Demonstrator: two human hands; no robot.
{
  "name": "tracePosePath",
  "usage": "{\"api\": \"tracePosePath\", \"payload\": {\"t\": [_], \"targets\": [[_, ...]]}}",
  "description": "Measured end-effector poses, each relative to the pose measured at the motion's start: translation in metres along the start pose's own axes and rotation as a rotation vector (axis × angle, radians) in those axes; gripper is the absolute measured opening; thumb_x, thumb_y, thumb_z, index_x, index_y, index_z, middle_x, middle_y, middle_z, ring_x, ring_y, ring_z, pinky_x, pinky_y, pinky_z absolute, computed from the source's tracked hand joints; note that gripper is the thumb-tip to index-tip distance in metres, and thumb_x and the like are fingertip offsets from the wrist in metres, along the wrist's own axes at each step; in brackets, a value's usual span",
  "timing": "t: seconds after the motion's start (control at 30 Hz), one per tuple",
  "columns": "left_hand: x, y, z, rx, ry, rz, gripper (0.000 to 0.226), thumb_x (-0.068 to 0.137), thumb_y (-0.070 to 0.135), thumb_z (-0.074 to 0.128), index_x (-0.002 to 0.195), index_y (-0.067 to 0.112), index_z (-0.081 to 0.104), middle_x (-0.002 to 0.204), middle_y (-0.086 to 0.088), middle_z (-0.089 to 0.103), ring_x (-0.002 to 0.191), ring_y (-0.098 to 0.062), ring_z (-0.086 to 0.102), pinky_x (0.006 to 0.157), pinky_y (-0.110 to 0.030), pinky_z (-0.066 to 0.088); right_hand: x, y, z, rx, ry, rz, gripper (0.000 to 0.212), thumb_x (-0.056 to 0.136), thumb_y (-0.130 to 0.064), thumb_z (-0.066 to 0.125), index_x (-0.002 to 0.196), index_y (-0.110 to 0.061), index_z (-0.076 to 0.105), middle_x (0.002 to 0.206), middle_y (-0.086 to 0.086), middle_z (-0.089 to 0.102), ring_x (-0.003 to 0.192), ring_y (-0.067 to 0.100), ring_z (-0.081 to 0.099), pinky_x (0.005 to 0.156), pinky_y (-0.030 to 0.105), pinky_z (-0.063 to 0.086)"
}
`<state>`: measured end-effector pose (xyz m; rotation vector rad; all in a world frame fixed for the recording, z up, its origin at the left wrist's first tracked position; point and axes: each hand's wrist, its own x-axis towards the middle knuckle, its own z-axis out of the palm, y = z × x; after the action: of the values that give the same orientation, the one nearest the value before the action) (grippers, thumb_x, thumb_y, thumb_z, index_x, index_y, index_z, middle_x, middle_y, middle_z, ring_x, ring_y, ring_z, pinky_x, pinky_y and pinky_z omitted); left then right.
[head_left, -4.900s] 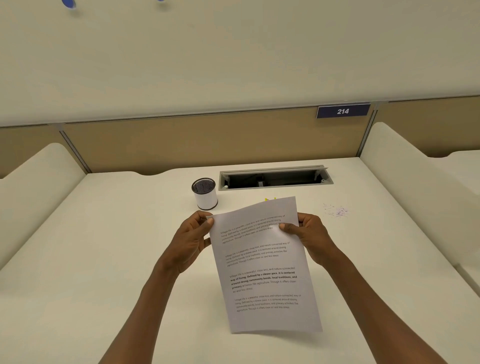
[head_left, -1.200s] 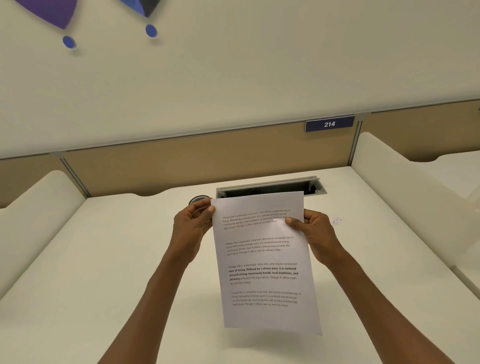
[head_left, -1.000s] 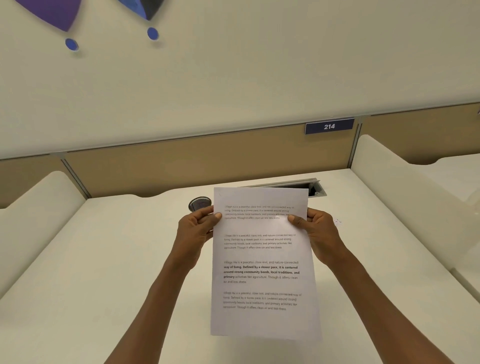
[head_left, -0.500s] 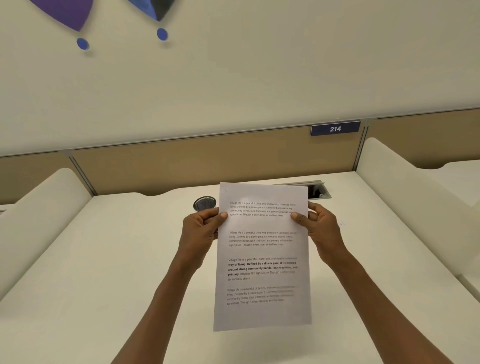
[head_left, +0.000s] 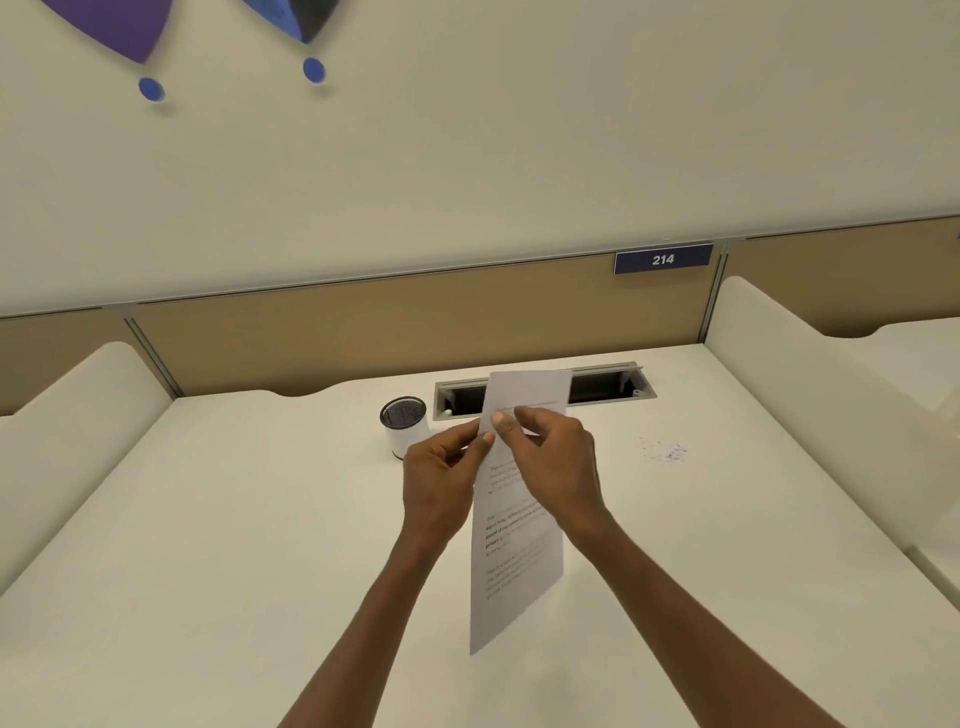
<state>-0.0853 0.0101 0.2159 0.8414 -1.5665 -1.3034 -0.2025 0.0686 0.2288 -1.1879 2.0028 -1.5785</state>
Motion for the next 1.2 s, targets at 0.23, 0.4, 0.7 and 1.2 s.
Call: {"api": "tracePosePath", "payload": {"t": [0.23,0.4,0.7,1.2], "targets": [[-0.006,0.0,0.018,0.081,-0.034,0.169,0.037,0.09,0.0,0.07,0.123,0.017,0.072,0.121,0.01,0.073,0.118,-0.002,0.064,0.084,-0.015,0.055,0.011,-0.009,0.016,0.007,0.107,0.0,0.025,0.097,-0.037,0.053,0.086,-0.021,0.068,0.081,-0.002,0.071,0.076,0.014,0.068,0.075,0.041,0.059],[0.001,-0.011,0.005,0.137,0.069,0.168,0.04,0.09,0.011,0.074,0.127,0.021,0.066,0.133,0.011,0.063,0.122,-0.001,0.058,0.082,-0.012,0.053,0.025,-0.008,0.005,0.026,0.047,-0.051,0.023,0.102,-0.023,0.043,0.099,-0.007,0.059,0.093,0.006,0.066,0.083,0.022,0.063,0.078,0.047,0.056],[0.031,-0.009,-0.048,-0.19,0.141,-0.222,0.048,0.096,0.048,0.058,0.128,0.011,0.057,0.117,0.011,0.067,0.106,-0.012,0.062,0.088,-0.031,0.045,0.042,-0.019,-0.035,0.385,-0.246,-0.014,0.021,0.099,-0.026,0.051,0.111,-0.016,0.065,0.105,0.008,0.073,0.096,0.032,0.069,0.088,0.05,0.056],[0.016,0.01,-0.052,-0.241,0.156,-0.164,0.013,0.089,0.018,0.074,0.088,0.006,0.073,0.081,-0.005,0.075,0.065,-0.02,0.066,0.059,-0.03,0.056,0.058,0.013,-0.043,0.703,-0.09,0.298,0.021,0.093,-0.02,0.063,0.097,0.0,0.07,0.088,0.008,0.074,0.074,0.021,0.067,0.068,0.03,0.056]]}}
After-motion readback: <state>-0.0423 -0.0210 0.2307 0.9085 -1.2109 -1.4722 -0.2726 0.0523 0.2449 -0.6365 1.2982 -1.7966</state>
